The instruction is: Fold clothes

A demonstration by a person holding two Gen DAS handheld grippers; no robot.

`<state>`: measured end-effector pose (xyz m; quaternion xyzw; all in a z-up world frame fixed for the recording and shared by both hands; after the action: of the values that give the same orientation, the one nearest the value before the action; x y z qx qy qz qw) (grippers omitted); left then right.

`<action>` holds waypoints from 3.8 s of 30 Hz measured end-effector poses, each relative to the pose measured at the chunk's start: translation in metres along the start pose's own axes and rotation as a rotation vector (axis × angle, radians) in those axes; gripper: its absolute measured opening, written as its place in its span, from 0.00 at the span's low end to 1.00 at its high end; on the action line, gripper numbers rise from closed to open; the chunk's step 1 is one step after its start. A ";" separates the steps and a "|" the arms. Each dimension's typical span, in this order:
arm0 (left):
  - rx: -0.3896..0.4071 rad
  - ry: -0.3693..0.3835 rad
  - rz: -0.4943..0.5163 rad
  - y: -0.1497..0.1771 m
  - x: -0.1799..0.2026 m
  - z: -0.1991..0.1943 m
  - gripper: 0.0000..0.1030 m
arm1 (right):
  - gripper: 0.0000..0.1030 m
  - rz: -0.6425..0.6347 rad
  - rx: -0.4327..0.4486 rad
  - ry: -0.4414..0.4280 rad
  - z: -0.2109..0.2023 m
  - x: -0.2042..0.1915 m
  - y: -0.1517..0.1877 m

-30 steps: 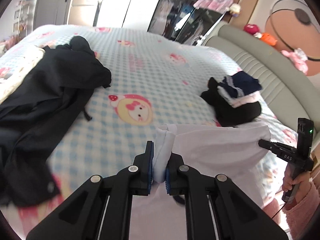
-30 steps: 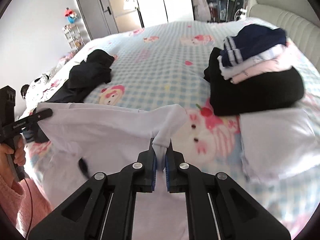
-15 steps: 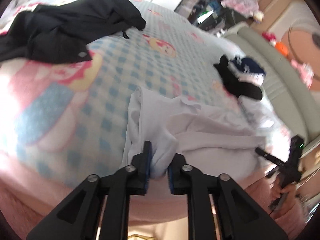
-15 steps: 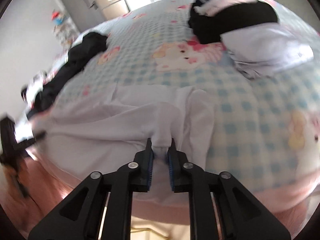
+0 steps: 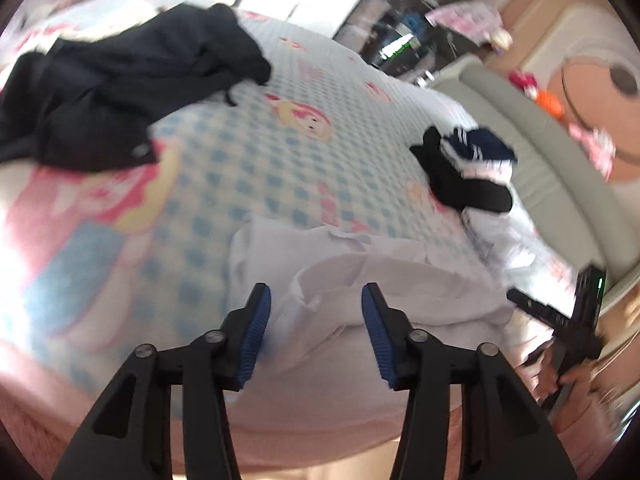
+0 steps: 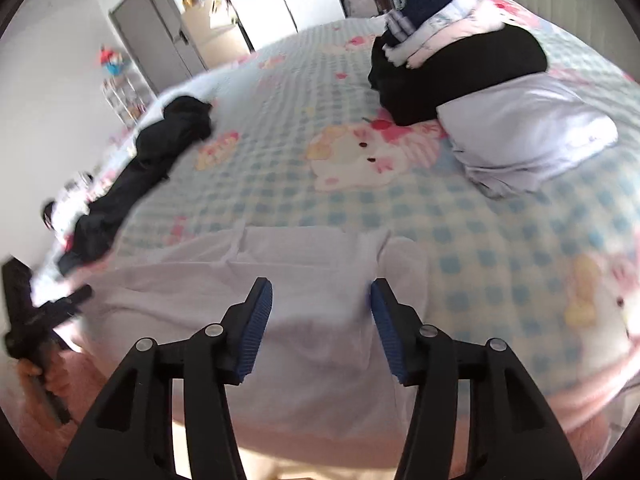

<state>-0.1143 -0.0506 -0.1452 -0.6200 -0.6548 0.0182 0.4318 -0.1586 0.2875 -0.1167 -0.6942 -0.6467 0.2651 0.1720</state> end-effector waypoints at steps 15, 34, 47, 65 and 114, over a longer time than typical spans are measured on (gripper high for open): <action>0.022 -0.107 0.012 0.033 -0.025 -0.050 0.09 | 0.04 -0.205 0.003 0.050 -0.027 0.012 0.057; 0.084 -0.051 -0.066 0.033 -0.010 -0.049 0.43 | 0.38 0.085 -0.004 0.070 -0.037 0.015 0.049; -0.046 -0.125 -0.005 0.045 -0.005 -0.045 0.44 | 0.38 0.049 -0.074 0.190 -0.043 0.034 0.069; 0.059 -0.134 -0.113 0.034 -0.022 -0.054 0.44 | 0.34 0.036 -0.090 0.223 -0.030 0.028 0.071; 0.018 -0.249 -0.022 0.043 -0.020 -0.051 0.15 | 0.33 0.073 0.011 0.039 -0.056 0.019 0.052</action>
<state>-0.0528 -0.0833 -0.1477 -0.6019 -0.7098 0.0962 0.3530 -0.0827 0.3064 -0.1049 -0.7214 -0.6159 0.2612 0.1788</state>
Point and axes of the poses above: each gripper's, at about its wrist camera, not at the fingertips, and z roughly the way its jaws point, x to its right, y to its underside, the point moved 4 cm from there along z, roughly the way its jaws point, and after that the axes turned 8 degrees about y, right-handed, at the moved point
